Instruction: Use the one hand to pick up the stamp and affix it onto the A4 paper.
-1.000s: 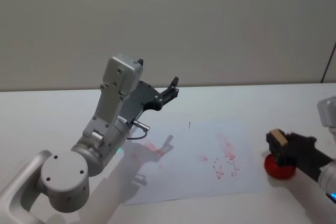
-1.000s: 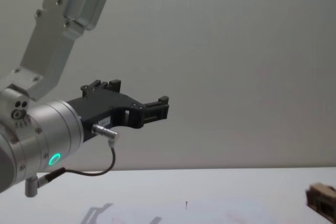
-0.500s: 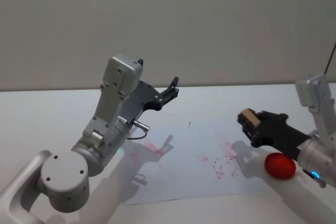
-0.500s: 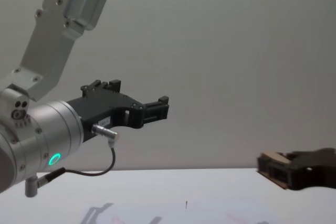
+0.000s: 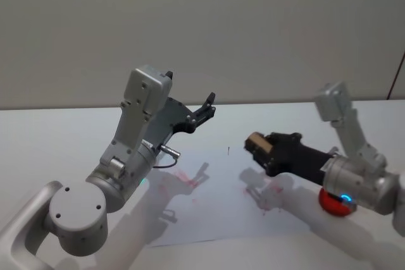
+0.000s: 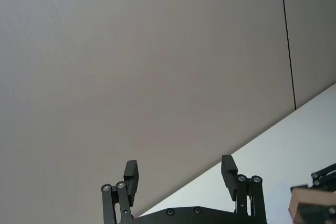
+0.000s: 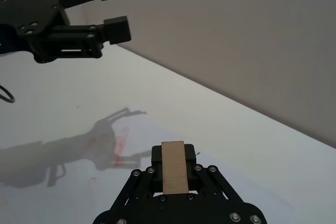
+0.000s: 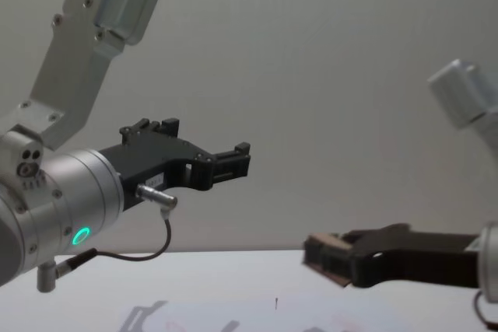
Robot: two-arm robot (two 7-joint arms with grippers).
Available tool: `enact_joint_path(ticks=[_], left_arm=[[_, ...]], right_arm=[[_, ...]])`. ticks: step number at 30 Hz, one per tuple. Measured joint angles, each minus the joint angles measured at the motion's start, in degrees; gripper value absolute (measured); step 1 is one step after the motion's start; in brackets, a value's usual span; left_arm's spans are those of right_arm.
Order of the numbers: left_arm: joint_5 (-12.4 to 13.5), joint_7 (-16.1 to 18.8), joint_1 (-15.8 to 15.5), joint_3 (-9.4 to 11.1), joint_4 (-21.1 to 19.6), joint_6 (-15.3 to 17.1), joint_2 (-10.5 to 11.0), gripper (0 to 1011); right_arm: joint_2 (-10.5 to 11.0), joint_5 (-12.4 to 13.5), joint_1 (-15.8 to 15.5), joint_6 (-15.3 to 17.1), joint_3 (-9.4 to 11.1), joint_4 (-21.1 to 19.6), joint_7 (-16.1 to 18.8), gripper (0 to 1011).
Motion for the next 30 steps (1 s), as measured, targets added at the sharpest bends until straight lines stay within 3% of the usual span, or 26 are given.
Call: enact_joint_path(ticks=[7, 15, 30], left_arm=[[0.00, 0.00, 0.00, 0.00, 0.00, 0.00, 0.00, 1001], [0.00, 0.00, 0.00, 0.00, 0.00, 0.00, 0.00, 1001], [0.00, 0.00, 0.00, 0.00, 0.00, 0.00, 0.00, 1001]], right_arm=[[-2.27, -2.33, 3.83, -0.83, -1.82, 7.22, 5.82, 219], [-3.92, -5.07, 6.36, -1.13, -3.70, 13.66, 9.67, 219], [-4.42, -6.68, 7.12, -1.12, -5.14, 16.49, 10.85, 219]])
